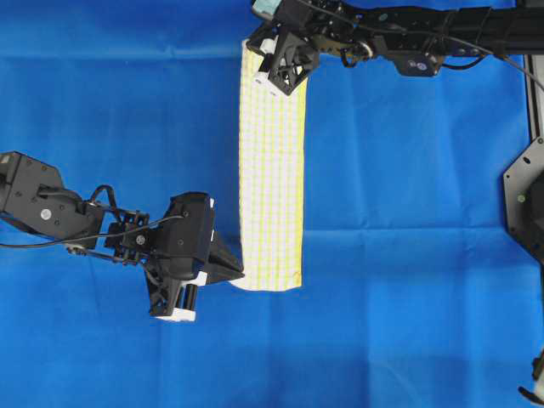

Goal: Fold the yellow towel.
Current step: 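Release the strip and raise both grippers away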

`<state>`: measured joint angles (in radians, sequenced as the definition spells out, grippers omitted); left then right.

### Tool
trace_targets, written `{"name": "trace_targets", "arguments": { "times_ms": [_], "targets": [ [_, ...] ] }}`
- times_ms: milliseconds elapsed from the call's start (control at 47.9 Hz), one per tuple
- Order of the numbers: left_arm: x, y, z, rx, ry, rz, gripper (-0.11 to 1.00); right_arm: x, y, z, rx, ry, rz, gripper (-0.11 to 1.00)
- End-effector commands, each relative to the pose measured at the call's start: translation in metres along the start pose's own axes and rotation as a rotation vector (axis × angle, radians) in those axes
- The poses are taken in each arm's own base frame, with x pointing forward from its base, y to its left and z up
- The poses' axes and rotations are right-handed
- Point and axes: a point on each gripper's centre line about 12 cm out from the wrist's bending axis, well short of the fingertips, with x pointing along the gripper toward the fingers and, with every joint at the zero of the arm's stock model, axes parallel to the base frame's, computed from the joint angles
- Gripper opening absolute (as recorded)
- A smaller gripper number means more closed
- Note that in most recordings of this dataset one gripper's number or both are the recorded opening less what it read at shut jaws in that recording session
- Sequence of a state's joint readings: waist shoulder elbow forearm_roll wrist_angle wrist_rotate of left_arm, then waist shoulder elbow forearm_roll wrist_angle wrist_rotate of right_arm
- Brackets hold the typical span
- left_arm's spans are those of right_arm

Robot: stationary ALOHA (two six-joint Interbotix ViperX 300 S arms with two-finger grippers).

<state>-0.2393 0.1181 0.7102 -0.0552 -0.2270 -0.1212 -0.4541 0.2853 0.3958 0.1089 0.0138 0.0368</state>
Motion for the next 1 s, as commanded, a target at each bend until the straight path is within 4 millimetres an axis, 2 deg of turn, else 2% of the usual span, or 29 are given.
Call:
{"name": "trace_targets", "arguments": {
  "times_ms": [0,83,146,188,229,334,417,542,688,980],
  "targets": [
    [0.0,-0.001,0.008,-0.007,-0.028,-0.003,0.02,-0.004,0.009,0.014,-0.013,-0.044,0.017,0.04],
    [0.0,0.0,0.01,-0.009,-0.031,-0.001,0.08,-0.003,0.012,0.013,-0.021,-0.042,0.022,0.04],
    [0.001,0.0,0.01,-0.009,-0.032,-0.001,0.2,-0.003,0.014,0.012,-0.025,-0.04,0.025,0.06],
    [0.0,0.0,0.011,-0.007,-0.034,-0.002,0.31,-0.003,0.016,0.012,-0.032,-0.041,0.028,0.12],
    [0.0,0.0,0.011,-0.009,-0.031,-0.001,0.43,-0.004,0.017,0.013,-0.039,-0.041,0.03,0.21],
    [-0.005,0.0,0.016,0.002,-0.037,-0.002,0.65,-0.005,0.021,0.012,-0.066,-0.04,0.037,0.54],
    [-0.013,0.003,0.021,0.004,-0.037,0.006,0.69,-0.011,0.025,0.015,-0.08,-0.046,0.043,0.73],
    [-0.031,0.015,0.033,-0.01,-0.038,0.033,0.66,-0.027,0.025,0.021,-0.084,-0.064,0.046,0.69],
    [-0.051,0.032,0.043,-0.023,-0.045,0.073,0.66,-0.056,0.025,0.024,-0.086,-0.099,0.051,0.66],
    [-0.08,0.073,0.054,-0.009,-0.101,0.173,0.66,-0.115,0.035,0.01,-0.097,-0.176,0.09,0.66]
  ]
}}
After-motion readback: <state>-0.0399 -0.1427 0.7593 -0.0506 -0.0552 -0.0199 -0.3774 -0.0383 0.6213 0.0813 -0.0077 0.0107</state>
